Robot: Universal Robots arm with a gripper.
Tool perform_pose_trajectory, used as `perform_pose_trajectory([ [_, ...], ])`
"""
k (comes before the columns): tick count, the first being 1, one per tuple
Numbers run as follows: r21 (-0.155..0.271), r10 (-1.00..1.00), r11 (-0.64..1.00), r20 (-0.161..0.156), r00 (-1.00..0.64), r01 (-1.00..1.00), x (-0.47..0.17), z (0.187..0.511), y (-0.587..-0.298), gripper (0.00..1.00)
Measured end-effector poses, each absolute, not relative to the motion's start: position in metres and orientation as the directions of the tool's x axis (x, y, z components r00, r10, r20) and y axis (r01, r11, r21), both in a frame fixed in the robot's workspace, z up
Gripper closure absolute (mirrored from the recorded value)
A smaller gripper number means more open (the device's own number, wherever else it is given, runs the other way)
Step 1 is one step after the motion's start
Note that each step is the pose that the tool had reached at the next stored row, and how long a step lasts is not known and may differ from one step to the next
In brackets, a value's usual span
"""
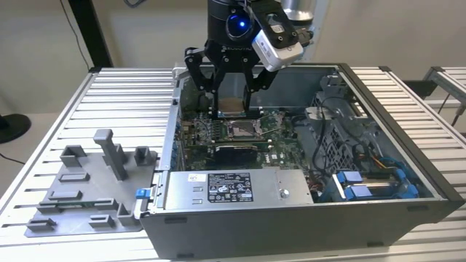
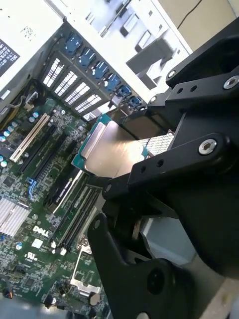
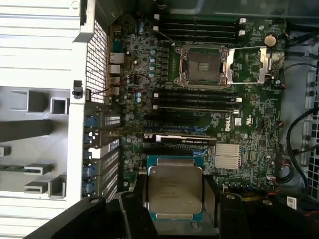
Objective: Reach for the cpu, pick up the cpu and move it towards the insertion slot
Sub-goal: 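Pick up the cpu and move it towards the insertion slot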
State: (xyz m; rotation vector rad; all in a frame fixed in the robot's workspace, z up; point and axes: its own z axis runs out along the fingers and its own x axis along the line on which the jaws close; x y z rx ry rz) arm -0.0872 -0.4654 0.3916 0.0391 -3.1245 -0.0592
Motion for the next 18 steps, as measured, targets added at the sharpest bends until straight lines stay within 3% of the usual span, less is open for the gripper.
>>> perform_pose_trajectory([
  [18,0.038,-0.025,0.999,0.016,-1.000,-0.025,-0.038,0.391,-0.465,1.00],
])
